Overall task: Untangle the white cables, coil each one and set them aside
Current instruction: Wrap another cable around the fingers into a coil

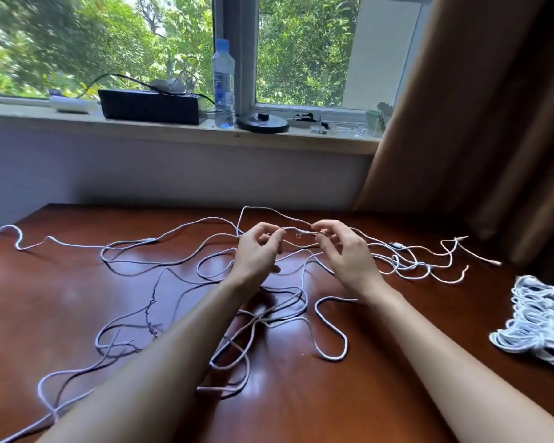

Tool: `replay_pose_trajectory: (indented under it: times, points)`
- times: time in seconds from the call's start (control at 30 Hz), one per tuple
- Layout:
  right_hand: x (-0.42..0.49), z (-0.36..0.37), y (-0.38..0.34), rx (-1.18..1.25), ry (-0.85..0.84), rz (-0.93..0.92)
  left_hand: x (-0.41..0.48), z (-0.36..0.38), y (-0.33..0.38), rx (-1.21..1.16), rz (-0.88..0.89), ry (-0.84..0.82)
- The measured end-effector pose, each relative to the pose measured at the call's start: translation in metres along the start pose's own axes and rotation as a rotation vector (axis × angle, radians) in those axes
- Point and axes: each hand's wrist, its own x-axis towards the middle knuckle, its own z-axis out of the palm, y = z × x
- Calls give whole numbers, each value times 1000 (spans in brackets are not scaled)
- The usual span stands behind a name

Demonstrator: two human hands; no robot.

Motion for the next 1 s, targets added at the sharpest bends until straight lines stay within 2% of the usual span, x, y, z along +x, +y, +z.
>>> replay_pose_trajectory:
  times: [0.3, 0.5, 0.7, 0.87, 1.0]
  points:
    - [2, 19, 15, 214, 141, 153, 15, -4, -21, 16, 46, 44]
    - [-1, 22, 18, 192, 143, 123, 6, -8, -25, -116, -79, -66]
    - [-8, 21, 8, 148, 70, 73, -1, -18, -25, -87, -8, 30]
    - [-17, 16, 7, 74, -15, 68, -5, -20, -10, -270, -91, 102]
    - [-19, 14, 4, 133, 27, 102, -5, -21, -6, -477, -199, -3]
